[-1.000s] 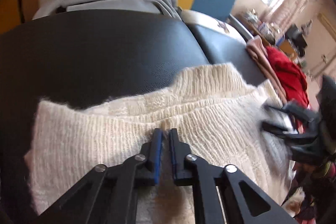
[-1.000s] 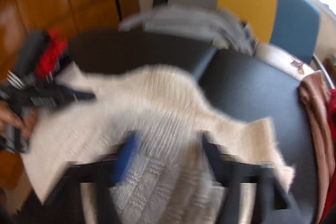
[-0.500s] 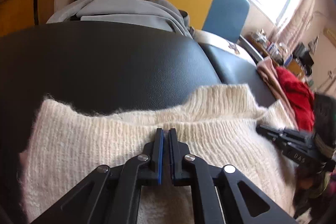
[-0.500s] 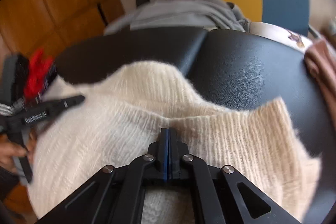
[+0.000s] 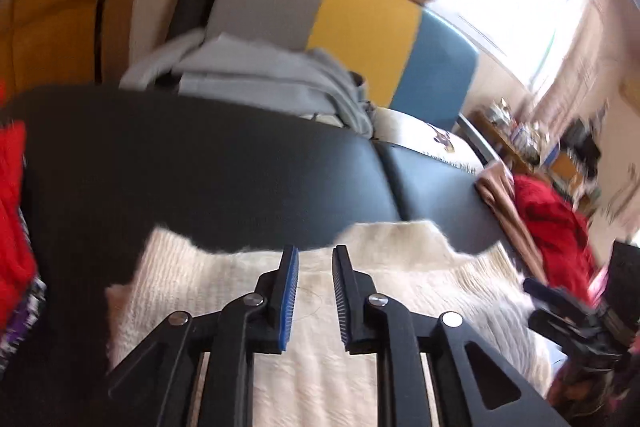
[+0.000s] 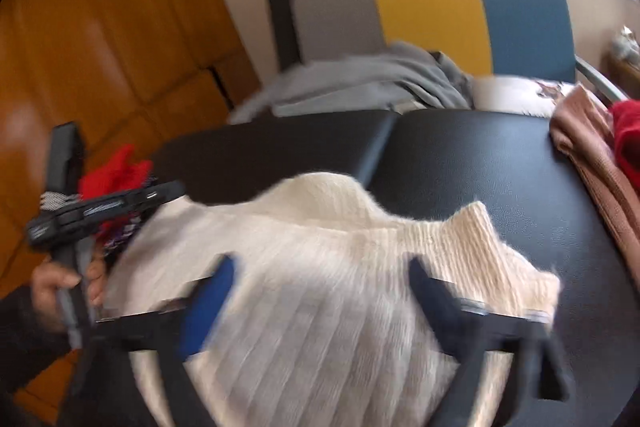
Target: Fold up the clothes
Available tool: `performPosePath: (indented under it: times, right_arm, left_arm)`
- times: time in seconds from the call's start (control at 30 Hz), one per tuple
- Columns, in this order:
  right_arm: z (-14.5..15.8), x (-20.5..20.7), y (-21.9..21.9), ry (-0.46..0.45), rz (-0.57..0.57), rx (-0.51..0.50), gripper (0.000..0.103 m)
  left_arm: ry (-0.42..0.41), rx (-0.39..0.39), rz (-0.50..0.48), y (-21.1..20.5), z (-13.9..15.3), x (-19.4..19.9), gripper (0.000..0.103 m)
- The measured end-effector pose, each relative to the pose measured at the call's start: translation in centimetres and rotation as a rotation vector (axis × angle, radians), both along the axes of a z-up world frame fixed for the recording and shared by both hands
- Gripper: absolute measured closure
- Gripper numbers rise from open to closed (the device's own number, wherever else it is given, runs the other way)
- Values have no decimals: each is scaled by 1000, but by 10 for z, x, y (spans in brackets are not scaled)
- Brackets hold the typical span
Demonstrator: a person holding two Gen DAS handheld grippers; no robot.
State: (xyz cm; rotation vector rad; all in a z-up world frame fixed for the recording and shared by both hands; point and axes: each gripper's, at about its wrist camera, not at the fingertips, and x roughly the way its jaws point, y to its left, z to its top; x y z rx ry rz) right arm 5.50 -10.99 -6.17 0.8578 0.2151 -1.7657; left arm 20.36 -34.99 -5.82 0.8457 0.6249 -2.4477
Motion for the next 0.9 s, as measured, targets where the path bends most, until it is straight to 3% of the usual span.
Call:
performPosePath:
  times: [0.07,0.17,0.23,0.4,0.57,0.7,0.8,0.9]
  right_arm:
    - [-5,6,11,10,28,24,9]
    - [-40,5,20,-11,15,88,9]
    - [-43,12,33,-1,21,30,8]
    - [-44,14,42,-2,33,-3,8]
    - [-29,2,40,-73,-7,4,9]
    - [0,2,44,-48,-44,-77,7]
    - [6,-3,22,-21,-11,-65,6]
    - [-15,-21,-4,10,-35,57,1]
  left_arm:
    - [-33,3,-46,19,-10,-14,86]
    - [-110,4,-107,43,-35,-33,86]
    - [-140,-12,-132,53,-50,-38,86]
    - [-102,131,-125,34,-50,-31,84]
    - [-140,26,-142,54,-21,-35,84]
    - [-172,-41,-160,62,-18,-32,83]
    - [-176,7,-136,47,-34,-25,81]
    - [-122,91,-113,29,-44,-19,81]
